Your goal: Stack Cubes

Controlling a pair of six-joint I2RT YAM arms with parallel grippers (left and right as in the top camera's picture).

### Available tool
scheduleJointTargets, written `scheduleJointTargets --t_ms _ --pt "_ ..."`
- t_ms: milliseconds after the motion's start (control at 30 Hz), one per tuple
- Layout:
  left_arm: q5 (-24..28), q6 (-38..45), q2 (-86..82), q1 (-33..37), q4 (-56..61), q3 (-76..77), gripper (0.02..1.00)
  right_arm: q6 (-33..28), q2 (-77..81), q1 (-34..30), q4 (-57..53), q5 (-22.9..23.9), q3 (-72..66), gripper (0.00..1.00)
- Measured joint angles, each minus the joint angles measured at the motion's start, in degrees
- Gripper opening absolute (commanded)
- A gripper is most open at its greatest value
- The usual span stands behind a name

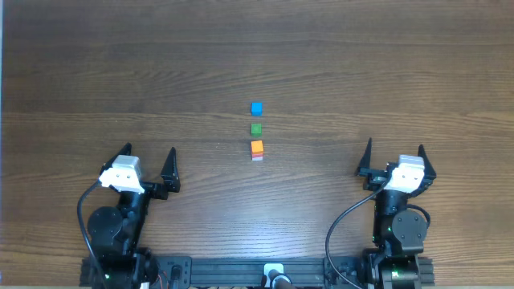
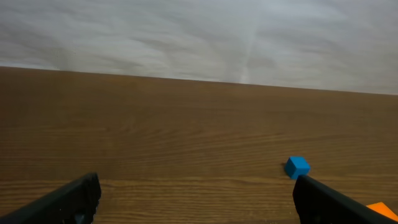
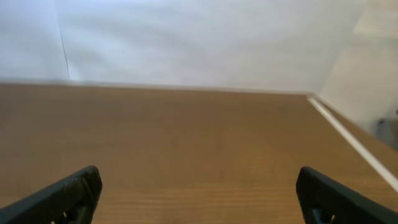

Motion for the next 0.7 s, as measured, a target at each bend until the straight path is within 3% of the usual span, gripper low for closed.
scheduleJointTargets --t_ms 100,300,500,700 --pt "0.00 0.00 0.00 0.00 0.02 -0.02 0.996 1.66 -0.04 0.00 7.32 -2.56 0.04 0.993" --pt "0.02 0.00 0.00 0.00 0.00 -0.02 0.998 3.87 6.05 0.00 3.10 -4.96 7.67 0.993" --pt "0.02 0.02 0.00 0.00 0.11 -0.02 0.996 5.14 22.38 0.00 -8.48 -6.10 27.56 0.993" --pt "0.00 0.15 0.00 0.00 0.20 -0.04 0.998 9.20 41.70 0.79 -27.10 -8.72 51.19 0.993"
